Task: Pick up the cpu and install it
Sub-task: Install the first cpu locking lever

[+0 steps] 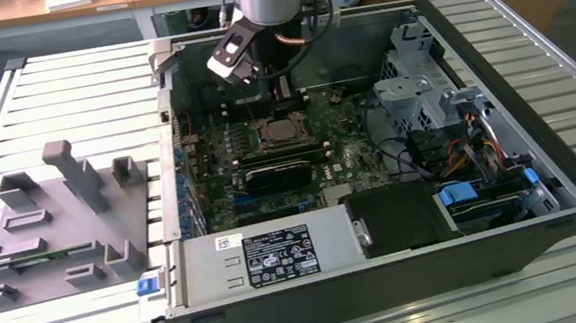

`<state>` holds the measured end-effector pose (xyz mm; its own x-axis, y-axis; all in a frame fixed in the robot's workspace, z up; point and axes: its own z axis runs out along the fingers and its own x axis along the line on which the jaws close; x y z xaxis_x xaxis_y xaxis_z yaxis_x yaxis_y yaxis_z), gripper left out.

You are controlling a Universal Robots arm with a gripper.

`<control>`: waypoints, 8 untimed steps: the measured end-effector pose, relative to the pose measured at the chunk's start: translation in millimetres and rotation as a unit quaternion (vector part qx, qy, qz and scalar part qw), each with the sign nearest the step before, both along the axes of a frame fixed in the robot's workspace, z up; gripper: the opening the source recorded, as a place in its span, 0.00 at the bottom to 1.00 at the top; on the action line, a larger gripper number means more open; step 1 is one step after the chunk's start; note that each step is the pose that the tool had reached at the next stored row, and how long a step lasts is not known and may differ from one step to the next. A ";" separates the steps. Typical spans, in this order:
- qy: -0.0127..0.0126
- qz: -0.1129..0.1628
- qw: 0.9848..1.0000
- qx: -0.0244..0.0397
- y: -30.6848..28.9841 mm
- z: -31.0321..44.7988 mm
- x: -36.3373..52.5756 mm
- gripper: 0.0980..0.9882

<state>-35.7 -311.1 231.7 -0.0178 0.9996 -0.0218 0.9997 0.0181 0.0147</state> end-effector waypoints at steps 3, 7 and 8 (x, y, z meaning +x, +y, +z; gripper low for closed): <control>0.000 0.000 1.000 0.000 0.0 1.7 0.0 0.01; 0.000 0.000 1.000 0.000 0.0 4.5 0.0 0.01; 0.000 0.000 1.000 0.000 0.0 5.2 0.0 0.01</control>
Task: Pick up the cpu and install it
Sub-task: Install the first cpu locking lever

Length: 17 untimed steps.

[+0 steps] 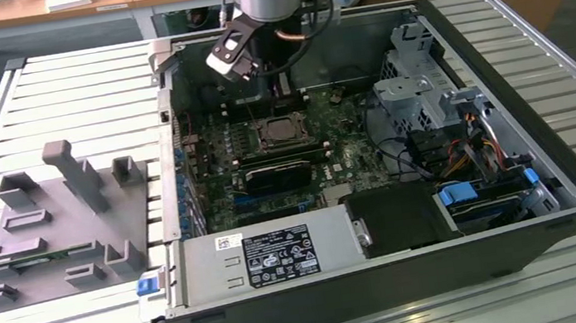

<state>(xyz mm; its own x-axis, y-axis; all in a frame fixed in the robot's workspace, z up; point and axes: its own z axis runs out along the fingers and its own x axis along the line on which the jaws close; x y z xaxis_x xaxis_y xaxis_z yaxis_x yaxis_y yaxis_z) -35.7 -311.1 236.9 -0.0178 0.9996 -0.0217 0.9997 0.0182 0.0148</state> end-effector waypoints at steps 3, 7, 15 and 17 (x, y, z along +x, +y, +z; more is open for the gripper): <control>0.000 0.000 1.000 0.000 0.0 2.4 0.0 0.01; 0.000 0.000 1.000 0.000 0.0 5.1 0.0 0.01; 0.000 0.000 1.000 0.000 0.0 12.5 0.0 0.01; 0.000 0.000 1.000 0.000 0.0 15.4 0.0 0.01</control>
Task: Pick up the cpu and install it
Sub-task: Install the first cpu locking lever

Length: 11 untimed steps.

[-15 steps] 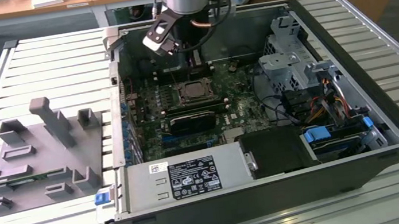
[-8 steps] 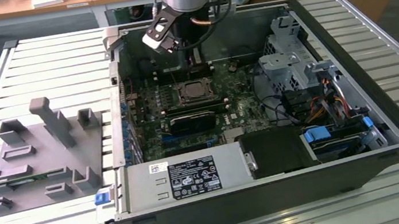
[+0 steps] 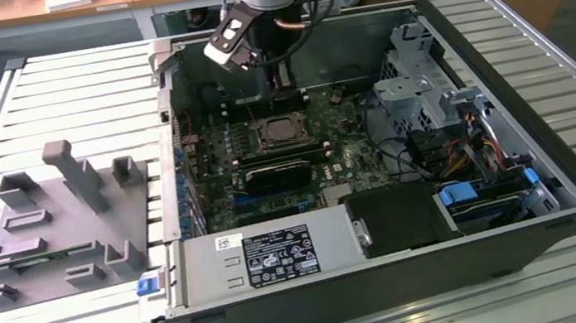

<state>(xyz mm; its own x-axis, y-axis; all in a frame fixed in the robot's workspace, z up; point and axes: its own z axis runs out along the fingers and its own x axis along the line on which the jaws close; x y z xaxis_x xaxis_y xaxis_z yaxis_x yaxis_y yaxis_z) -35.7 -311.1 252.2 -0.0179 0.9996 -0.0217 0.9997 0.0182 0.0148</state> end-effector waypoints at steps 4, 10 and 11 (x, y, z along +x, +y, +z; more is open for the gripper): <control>0.000 0.000 1.000 0.000 0.0 8.4 0.0 0.01; -0.001 0.032 0.999 0.000 0.0 9.0 -0.1 0.01; -0.001 0.041 0.999 0.000 0.0 8.9 -0.1 0.01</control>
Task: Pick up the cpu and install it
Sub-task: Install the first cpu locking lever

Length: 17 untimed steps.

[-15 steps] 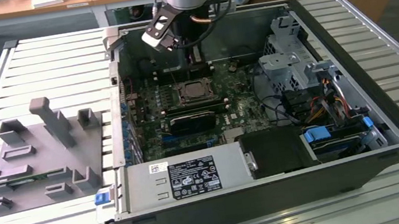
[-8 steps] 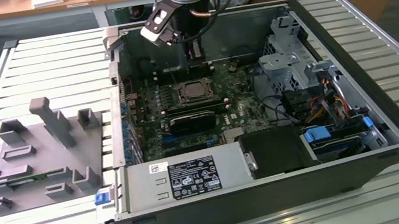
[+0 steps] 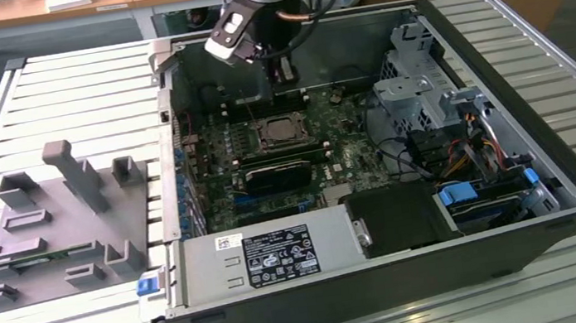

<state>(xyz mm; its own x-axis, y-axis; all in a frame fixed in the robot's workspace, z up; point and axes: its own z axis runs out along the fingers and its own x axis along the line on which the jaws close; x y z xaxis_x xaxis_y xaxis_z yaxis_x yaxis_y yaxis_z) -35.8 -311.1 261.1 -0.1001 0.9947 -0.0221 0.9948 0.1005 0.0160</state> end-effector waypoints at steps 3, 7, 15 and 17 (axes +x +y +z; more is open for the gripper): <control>0.000 0.026 1.000 -0.001 0.0 -0.1 -0.1 0.01; 0.000 0.052 0.999 -0.001 0.0 -0.3 -1.2 0.01; 0.000 0.089 0.996 -0.002 0.0 -0.5 -1.8 0.01; 0.000 0.107 0.994 -0.002 0.0 -0.5 -1.8 0.01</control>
<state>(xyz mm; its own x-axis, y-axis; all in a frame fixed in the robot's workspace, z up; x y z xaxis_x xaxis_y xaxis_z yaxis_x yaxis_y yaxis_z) -37.6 -311.1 260.6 -0.3086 0.9509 -0.0250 0.9509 0.3090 0.0154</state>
